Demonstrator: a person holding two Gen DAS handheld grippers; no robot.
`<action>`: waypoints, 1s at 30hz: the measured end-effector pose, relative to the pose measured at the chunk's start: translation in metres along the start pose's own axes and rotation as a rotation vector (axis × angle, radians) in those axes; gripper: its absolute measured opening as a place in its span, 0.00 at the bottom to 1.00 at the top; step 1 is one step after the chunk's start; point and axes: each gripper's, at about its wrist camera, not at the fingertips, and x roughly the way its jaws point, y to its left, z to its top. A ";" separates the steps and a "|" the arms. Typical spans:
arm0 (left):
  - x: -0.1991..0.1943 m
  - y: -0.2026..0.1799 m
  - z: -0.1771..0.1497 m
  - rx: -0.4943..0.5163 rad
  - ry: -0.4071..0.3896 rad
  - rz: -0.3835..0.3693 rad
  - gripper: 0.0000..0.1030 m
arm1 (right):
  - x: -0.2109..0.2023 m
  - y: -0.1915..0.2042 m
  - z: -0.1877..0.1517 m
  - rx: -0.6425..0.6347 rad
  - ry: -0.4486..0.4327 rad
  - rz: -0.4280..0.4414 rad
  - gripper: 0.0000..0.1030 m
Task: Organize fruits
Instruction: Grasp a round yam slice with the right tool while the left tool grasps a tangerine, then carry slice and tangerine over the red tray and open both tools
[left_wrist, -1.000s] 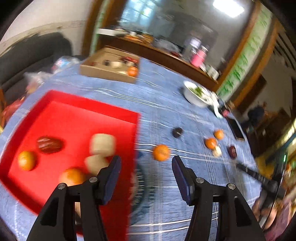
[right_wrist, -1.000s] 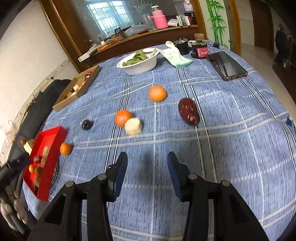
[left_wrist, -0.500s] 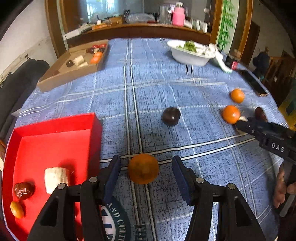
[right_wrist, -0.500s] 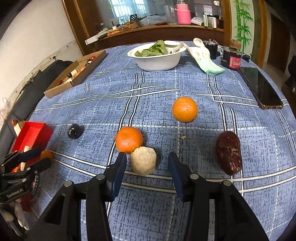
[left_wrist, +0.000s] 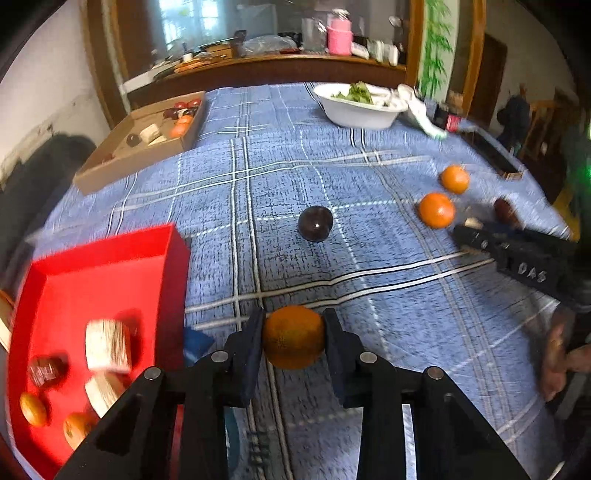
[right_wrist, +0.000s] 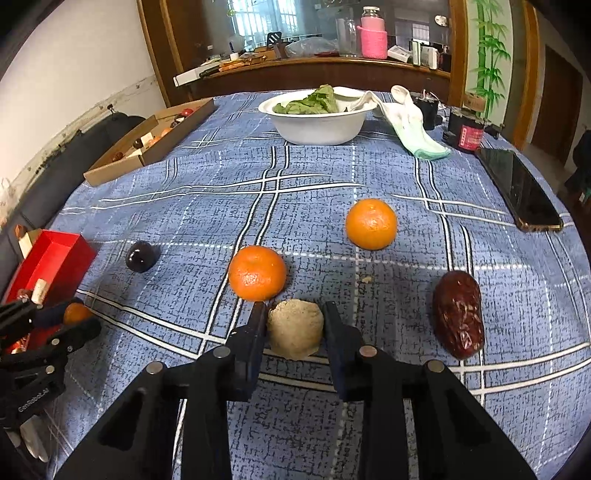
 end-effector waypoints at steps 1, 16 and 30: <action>-0.006 0.005 -0.003 -0.031 -0.008 -0.020 0.31 | -0.001 -0.002 -0.001 0.009 -0.001 0.011 0.28; -0.077 0.110 -0.032 -0.315 -0.143 0.011 0.31 | -0.046 0.032 -0.008 0.111 -0.009 0.297 0.28; -0.081 0.214 -0.085 -0.575 -0.151 0.093 0.31 | -0.040 0.199 0.014 -0.124 0.090 0.460 0.29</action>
